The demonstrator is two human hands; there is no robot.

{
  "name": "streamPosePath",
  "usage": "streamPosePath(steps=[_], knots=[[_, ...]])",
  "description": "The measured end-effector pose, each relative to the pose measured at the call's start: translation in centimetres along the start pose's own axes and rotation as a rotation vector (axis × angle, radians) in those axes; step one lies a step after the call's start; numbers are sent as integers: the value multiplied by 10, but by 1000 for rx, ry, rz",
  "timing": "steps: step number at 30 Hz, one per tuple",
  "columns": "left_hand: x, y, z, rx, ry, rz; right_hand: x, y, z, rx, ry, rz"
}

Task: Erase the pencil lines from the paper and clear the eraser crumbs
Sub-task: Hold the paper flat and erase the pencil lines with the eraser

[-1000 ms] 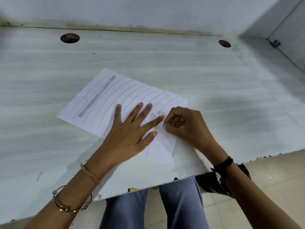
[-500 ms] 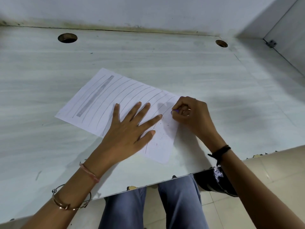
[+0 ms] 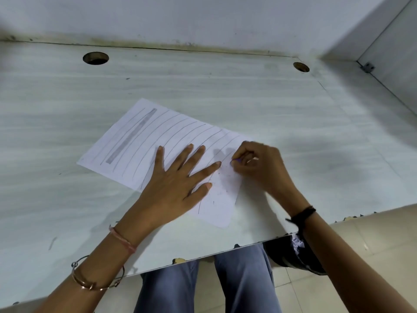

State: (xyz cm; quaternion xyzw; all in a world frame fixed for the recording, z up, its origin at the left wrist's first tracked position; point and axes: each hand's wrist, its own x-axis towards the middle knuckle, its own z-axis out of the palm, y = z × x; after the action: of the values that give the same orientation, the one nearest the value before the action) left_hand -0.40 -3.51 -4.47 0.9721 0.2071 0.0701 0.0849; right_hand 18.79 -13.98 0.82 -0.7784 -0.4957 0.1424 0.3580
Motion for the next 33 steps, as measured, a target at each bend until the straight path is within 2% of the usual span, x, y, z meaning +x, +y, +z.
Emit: streamPosePath(steps=[3, 7, 11, 15, 18, 21, 25, 28, 31, 33], knots=[[1, 1, -2, -22, 5, -2, 16, 11, -11, -11, 121, 75], [7, 4, -7, -45, 12, -60, 8, 14, -9, 9, 129, 77], [37, 14, -14, 55, 112, -14, 0, 16, -10, 52, 123, 98], [49, 16, 5, 44, 47, -20, -1, 17, -13, 77, 135, 110], [49, 14, 12, 31, 36, -48, -7, 7, -6, 101, 100, 57], [51, 14, 12, 49, 43, -53, -9, 2, 3, -52, 74, -32], [50, 12, 14, 68, 56, -27, 19, 20, -22, -18, 202, 130], [51, 14, 13, 43, 61, -35, 14, 8, -22, 7, 169, 93], [51, 14, 13, 24, 37, -52, -7, -2, -7, 20, 35, 32], [51, 13, 13, 26, 50, -47, -3, 10, -10, 20, 70, 83]])
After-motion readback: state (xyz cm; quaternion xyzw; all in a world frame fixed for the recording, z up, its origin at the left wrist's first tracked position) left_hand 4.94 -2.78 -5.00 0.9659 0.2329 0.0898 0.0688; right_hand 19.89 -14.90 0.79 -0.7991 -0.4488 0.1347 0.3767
